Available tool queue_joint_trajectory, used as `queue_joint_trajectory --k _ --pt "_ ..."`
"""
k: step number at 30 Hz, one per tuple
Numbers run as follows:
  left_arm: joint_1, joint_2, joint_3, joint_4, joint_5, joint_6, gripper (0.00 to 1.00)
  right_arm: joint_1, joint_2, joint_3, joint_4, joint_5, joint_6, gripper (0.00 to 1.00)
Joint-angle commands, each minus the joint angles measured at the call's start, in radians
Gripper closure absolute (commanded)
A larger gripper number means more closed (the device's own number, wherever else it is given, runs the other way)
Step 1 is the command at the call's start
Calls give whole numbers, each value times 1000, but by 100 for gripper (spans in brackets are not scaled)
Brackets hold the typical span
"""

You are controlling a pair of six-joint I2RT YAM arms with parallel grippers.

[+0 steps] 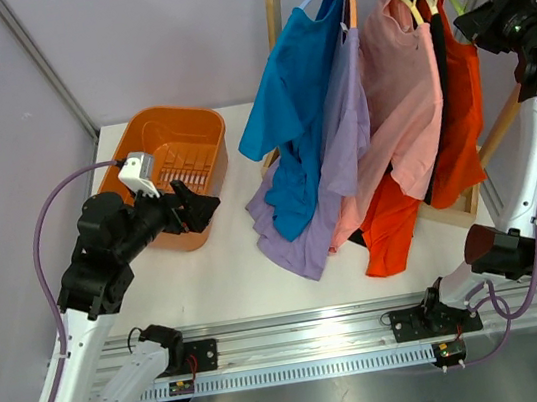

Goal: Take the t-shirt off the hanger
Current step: Grab a hanger with a tshirt on it with the right arm

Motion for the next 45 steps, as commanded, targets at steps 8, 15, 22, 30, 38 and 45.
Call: queue_joint_trajectory --k 8,15,22,30,38,45 --pt "-8 -15 8 40 28 -22 1 -49 -16 74 19 -130 67 100" --pt "-10 -23 18 44 37 -33 1 -87 -73 36 183 -171 113 100" --pt "-10 -29 20 41 43 -34 1 -90 -105 20 244 -166 111 100" --pt "-10 -41 15 50 46 -42 1 -98 -156 -6 246 -157 87 100" --pt "-10 -47 15 49 51 -40 1 -116 -245 -72 148 -122 -7 100" --pt "-10 -69 5 47 59 -39 1 -128 -401 -204 79 -79 -93 100"
